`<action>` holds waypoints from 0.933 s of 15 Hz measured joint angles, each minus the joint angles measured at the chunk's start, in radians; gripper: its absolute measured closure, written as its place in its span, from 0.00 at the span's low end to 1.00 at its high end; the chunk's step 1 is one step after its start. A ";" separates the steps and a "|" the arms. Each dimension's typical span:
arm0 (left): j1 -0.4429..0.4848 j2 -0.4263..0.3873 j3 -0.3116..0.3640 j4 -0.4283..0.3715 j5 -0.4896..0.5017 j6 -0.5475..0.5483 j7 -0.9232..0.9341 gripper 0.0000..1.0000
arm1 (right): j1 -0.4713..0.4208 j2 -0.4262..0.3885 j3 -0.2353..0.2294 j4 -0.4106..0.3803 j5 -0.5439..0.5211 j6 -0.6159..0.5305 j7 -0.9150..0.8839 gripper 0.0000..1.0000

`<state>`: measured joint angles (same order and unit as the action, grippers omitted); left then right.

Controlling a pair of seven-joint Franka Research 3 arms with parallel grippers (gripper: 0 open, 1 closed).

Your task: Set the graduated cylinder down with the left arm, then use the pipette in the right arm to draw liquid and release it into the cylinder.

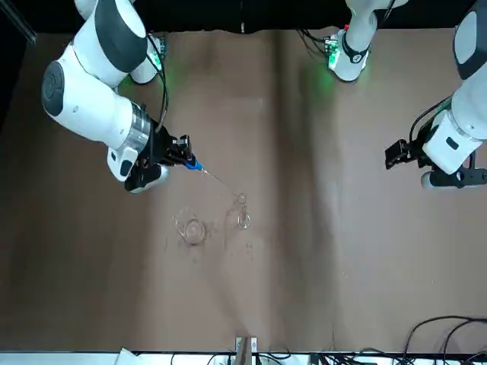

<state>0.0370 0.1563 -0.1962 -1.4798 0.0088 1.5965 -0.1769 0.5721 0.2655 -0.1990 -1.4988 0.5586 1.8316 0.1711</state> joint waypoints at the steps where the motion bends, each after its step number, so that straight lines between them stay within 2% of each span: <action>1: 0.001 -0.002 0.001 0.000 0.000 0.000 0.000 0.00 | 0.000 0.000 0.000 0.000 -0.001 0.000 0.000 0.85; 14: 0.000 -0.031 -0.009 0.000 0.000 -0.020 0.000 0.00 | 0.000 0.001 0.000 -0.002 -0.035 -0.009 0.000 0.85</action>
<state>0.0366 0.1254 -0.2055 -1.4794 0.0089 1.5768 -0.1769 0.5724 0.2662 -0.1987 -1.5010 0.5238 1.8223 0.1711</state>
